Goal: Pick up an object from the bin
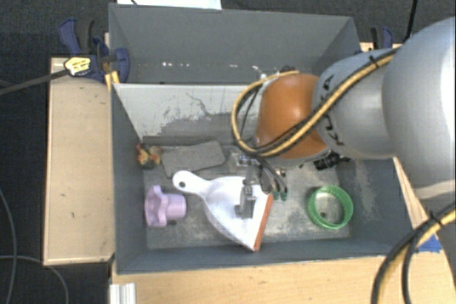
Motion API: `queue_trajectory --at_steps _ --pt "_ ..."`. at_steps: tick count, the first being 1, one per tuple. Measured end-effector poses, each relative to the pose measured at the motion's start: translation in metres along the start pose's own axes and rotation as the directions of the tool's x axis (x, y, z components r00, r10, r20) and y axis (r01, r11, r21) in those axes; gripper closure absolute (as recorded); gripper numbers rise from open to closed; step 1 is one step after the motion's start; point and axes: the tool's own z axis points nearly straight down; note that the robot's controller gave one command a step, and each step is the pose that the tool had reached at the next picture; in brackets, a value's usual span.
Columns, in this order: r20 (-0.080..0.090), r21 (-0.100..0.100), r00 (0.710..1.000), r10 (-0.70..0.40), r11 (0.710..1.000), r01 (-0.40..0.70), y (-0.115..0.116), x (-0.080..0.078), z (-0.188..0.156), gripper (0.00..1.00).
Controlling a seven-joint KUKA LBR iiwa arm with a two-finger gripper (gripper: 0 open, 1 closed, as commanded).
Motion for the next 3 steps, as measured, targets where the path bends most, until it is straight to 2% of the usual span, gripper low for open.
queue_trajectory --at_steps 1,2,3 --pt "-0.001 0.000 1.000 0.003 1.000 -0.003 0.000 0.000 0.000 1.00" --pt "-0.001 0.000 1.000 0.005 1.000 -0.005 0.000 0.000 0.000 1.00" --pt "-0.002 0.001 1.000 -0.010 1.000 0.010 0.007 0.018 -0.163 1.00"
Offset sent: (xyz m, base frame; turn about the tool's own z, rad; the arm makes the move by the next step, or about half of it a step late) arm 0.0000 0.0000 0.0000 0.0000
